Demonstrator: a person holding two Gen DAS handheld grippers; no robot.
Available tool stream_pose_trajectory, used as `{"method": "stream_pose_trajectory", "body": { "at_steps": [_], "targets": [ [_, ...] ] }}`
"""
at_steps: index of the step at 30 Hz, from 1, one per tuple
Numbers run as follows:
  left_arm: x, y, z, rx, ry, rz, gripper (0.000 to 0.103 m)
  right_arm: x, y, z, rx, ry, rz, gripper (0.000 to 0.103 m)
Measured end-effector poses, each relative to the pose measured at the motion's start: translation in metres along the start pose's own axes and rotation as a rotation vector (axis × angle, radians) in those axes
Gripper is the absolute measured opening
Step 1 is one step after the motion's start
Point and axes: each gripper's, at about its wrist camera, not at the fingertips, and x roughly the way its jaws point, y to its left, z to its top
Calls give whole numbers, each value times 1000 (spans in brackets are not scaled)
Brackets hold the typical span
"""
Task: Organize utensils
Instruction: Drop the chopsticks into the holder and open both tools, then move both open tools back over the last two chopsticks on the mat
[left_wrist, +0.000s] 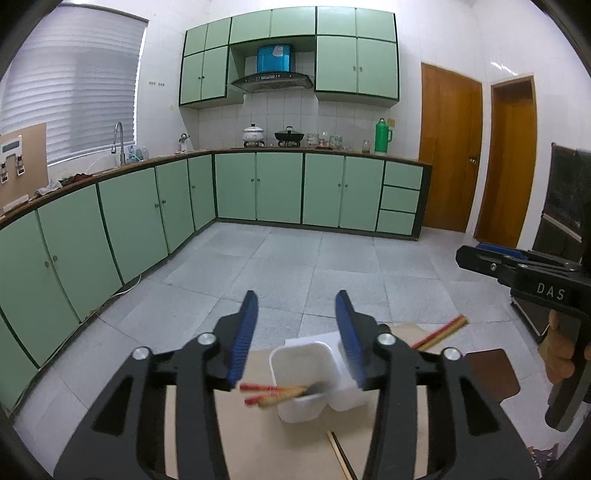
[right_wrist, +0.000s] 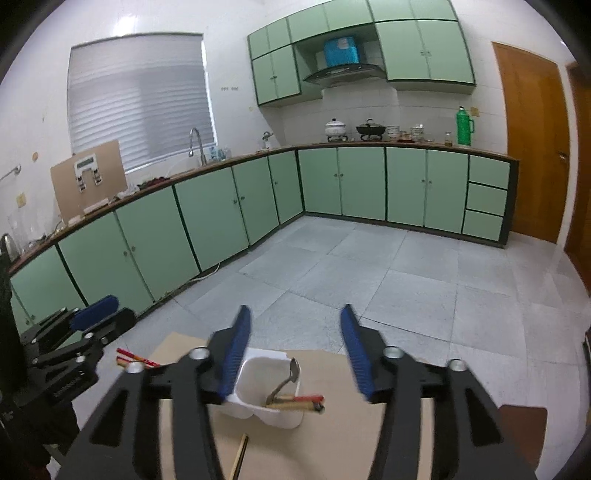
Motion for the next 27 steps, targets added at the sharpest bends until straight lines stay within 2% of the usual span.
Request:
{"method": "stream_pose_trajectory", "body": {
  "at_steps": [2, 6, 8, 11, 18, 27],
  "targets": [
    [-14, -1, -6, 3, -6, 3, 57, -15, -3, -6, 8, -18, -5, 64],
    [-42, -4, -24, -9, -18, -1, 73, -44, -10, -26, 33, -43, -1, 81],
    [-55, -7, -36, -17, -16, -7, 80, -57, -12, -38, 41, -51, 2, 89],
    [-70, -11, -57, -20, -1, -11, 85, -73, -9, -57, 46, -51, 11, 95],
    [-90, -17, -107, -39, 71, -13, 88, -98, 3, -105, 37, -26, 13, 97],
    [-107, -13, -165, -23, 168, 32, 88, -98, 12, -169, 54, 78, -3, 97]
  ]
}}
